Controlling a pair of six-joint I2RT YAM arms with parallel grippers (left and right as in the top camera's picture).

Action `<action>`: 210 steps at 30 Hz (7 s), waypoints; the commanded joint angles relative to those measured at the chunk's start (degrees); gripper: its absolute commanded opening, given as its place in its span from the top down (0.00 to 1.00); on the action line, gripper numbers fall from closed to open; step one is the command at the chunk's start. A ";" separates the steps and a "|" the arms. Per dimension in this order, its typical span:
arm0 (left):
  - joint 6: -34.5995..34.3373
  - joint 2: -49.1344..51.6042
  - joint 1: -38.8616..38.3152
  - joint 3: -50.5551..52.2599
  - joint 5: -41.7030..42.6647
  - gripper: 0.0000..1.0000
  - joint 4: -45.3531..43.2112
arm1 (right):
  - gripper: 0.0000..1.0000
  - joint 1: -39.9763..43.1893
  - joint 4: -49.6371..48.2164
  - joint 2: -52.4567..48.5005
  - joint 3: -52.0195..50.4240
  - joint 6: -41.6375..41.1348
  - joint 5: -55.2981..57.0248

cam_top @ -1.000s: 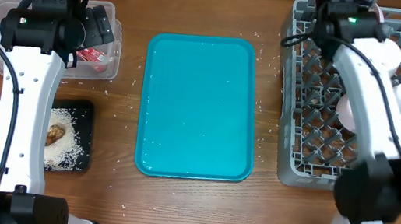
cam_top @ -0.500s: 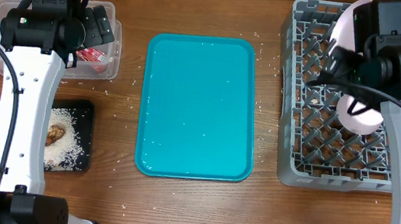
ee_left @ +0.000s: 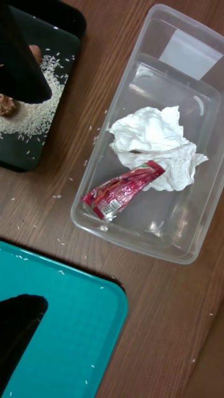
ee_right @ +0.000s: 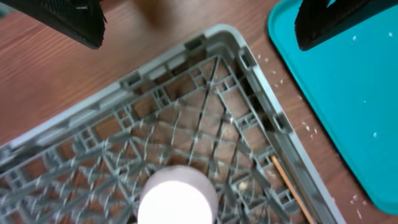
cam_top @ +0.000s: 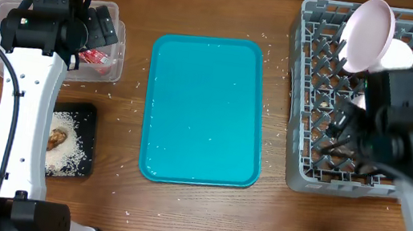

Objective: Sort waste into correct bins and load items into the dishwasher

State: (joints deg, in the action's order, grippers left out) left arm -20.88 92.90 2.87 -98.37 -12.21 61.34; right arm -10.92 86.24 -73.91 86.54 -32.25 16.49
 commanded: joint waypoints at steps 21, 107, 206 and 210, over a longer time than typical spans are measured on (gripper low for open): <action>-0.55 -0.28 0.00 -0.79 0.22 0.00 -0.04 | 0.00 -0.28 -22.40 2.10 -25.42 -0.76 -17.84; -0.55 -0.28 0.00 -0.79 0.22 0.00 -0.04 | 0.00 4.20 -81.46 73.75 -86.07 19.19 -16.59; 20.94 -91.27 -0.66 98.09 9.46 0.00 -57.09 | 0.00 4.20 -81.46 73.75 -86.07 19.19 -16.59; 20.90 -92.72 -0.66 98.09 9.88 0.00 -57.07 | 0.00 4.20 -81.46 73.75 -86.07 19.19 -16.59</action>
State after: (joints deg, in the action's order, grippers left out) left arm -2.90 1.34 2.61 -0.47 -3.05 4.32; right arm -6.79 5.15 -0.69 1.06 -13.45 -0.58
